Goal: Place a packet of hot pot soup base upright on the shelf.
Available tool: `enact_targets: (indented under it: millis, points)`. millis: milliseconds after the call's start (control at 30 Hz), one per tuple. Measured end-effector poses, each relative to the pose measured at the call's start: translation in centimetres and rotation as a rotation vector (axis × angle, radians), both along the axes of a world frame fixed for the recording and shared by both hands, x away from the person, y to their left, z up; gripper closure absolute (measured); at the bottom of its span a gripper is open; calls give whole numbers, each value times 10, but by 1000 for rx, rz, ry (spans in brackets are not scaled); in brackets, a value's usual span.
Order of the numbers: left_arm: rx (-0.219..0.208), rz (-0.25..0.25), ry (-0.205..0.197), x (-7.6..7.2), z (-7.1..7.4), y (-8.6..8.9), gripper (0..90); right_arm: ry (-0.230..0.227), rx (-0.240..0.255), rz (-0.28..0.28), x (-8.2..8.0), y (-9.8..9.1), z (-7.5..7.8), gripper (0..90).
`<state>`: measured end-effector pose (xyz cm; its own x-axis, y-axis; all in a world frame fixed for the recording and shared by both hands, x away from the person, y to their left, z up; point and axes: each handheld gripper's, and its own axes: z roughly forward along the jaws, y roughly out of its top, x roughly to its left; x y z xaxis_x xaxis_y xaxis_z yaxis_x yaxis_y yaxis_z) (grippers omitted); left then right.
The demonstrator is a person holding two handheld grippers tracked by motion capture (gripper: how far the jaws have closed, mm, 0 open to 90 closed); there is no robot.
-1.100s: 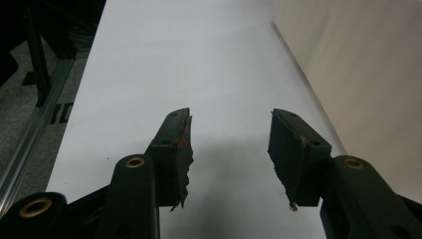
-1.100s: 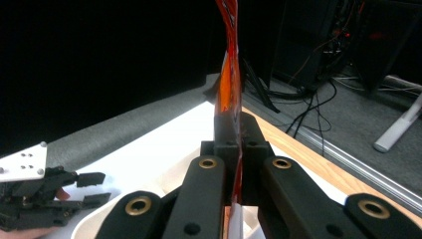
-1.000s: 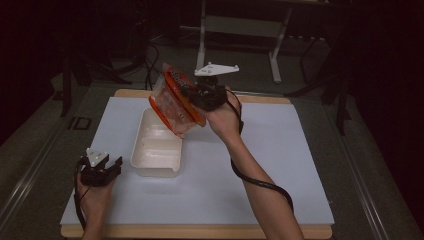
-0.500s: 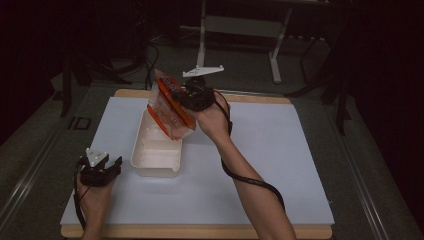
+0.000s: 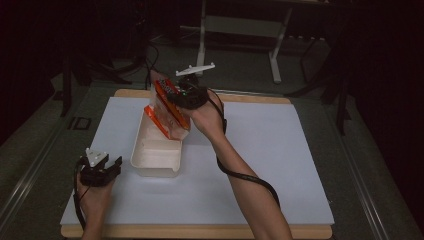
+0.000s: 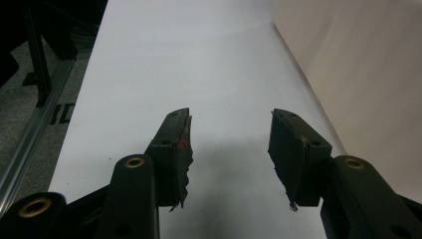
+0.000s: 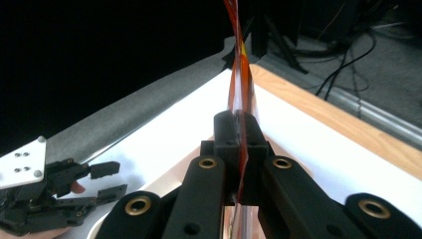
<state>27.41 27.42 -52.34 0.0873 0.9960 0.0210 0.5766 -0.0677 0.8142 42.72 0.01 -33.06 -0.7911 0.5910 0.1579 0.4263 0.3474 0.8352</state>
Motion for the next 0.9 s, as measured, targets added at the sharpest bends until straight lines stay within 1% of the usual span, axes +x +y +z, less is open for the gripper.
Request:
enact_targets:
  millis: [133, 167, 233, 300, 400, 533, 567, 633, 700, 900]
  points:
    - [-1, 0, 2, 0, 0, 1, 514, 15, -13, 21, 4, 5, -7, 900]
    - [-2, 1, 3, 0, 0, 1, 514, 19, -11, 26, 5, 6, -9, 900]
    - [-3, 1, 1, 0, 0, 1, 514, 29, -6, 32, 6, 9, -10, 900]
    - [-3, 1, 1, 0, 0, 1, 514, 29, -6, 32, 6, 9, -10, 900]
    - [-3, -1, 2, 0, 0, 1, 514, 24, -39, 47, 8, 14, -10, 900]
    - [-3, -1, 1, 0, 0, 0, 514, 31, -49, 41, 11, 16, -11, 900]
    - [-4, -1, 0, 0, 0, 0, 514, 35, -66, 38, 14, 19, -13, 900]
    - [-5, 0, 3, 0, 0, 1, 514, 34, -84, 38, 15, 23, -16, 900]
    - [-8, 1, 2, 0, 0, 1, 514, 43, -82, 36, 18, 26, -17, 900]
    - [-9, -1, 2, 0, 0, 1, 513, 33, -125, 22, 23, 33, -18, 900]
